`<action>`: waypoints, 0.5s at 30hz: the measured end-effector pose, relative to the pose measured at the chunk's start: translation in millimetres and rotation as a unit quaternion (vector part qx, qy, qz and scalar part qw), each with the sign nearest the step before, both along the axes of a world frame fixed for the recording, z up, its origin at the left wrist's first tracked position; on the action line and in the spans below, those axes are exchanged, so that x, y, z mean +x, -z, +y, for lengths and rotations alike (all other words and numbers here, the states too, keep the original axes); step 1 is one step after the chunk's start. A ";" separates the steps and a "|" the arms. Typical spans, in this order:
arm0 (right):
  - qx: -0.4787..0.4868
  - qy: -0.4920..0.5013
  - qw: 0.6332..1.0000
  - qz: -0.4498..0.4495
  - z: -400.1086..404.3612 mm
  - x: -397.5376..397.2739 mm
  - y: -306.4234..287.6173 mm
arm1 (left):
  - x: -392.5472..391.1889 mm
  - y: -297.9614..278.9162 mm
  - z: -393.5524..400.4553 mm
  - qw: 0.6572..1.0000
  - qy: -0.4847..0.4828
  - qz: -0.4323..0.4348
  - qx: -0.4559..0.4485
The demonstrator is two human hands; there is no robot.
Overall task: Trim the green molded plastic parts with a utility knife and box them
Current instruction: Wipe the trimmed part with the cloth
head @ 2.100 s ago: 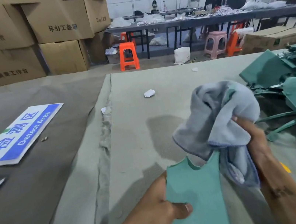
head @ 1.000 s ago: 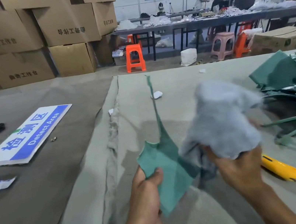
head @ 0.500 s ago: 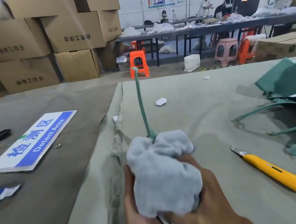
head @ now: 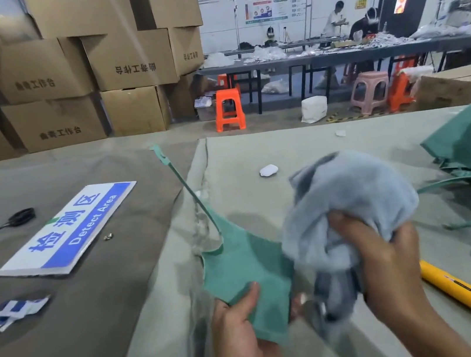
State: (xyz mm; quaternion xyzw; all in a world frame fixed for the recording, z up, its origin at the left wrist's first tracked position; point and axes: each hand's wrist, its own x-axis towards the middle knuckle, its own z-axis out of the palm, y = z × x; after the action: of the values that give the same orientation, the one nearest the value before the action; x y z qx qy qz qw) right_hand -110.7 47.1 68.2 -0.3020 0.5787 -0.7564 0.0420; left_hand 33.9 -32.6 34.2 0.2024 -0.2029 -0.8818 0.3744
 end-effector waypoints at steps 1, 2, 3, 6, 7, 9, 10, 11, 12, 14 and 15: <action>0.023 0.039 0.999 -0.002 -12.5 -18.4 2.4 | 0.4 -0.4 -0.4 1.000 -0.021 -0.008 -0.011; 0.055 0.066 0.996 -0.013 -25.8 -32.2 1.6 | -0.5 0.4 -0.9 0.999 -0.035 -0.026 -0.014; 0.091 0.081 0.992 -0.025 -38.9 -44.0 1.9 | -0.3 0.3 -0.9 0.999 -0.038 -0.035 -0.016; 0.174 0.057 0.982 -0.050 -68.8 -71.8 5.8 | -1.9 0.2 2.8 0.998 -0.024 -0.059 -0.026; 0.206 0.047 0.976 -0.048 -76.5 -78.7 3.9 | -2.6 -0.7 3.7 0.998 -0.018 -0.056 -0.037; 0.283 0.035 0.958 -0.031 -85.4 -85.4 0.4 | -4.3 -1.1 5.1 0.996 -0.014 -0.063 -0.057; 0.316 0.042 0.948 -0.009 -85.7 -84.2 -0.1 | -4.6 -0.6 4.7 0.995 -0.023 -0.071 -0.059; 0.330 0.064 0.942 0.022 -83.0 -79.8 1.6 | -4.5 0.5 3.7 0.994 -0.037 -0.077 -0.062; 0.318 0.096 0.942 0.049 -76.7 -71.8 3.8 | -4.4 0.8 3.0 0.993 -0.052 -0.083 -0.066; 0.220 0.103 0.969 0.052 -56.5 -54.0 9.5 | -5.4 2.8 1.5 0.991 -0.074 -0.085 -0.074; 0.174 0.052 0.983 0.032 -44.8 -44.8 12.0 | -6.0 3.3 1.6 0.989 -0.082 -0.088 -0.083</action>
State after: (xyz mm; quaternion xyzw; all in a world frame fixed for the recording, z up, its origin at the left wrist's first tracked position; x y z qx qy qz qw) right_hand -155.5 2.3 56.2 -0.2833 0.7172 -0.6357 0.0360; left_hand 27.9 -31.0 31.0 0.2636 -0.2905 -0.8067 0.4420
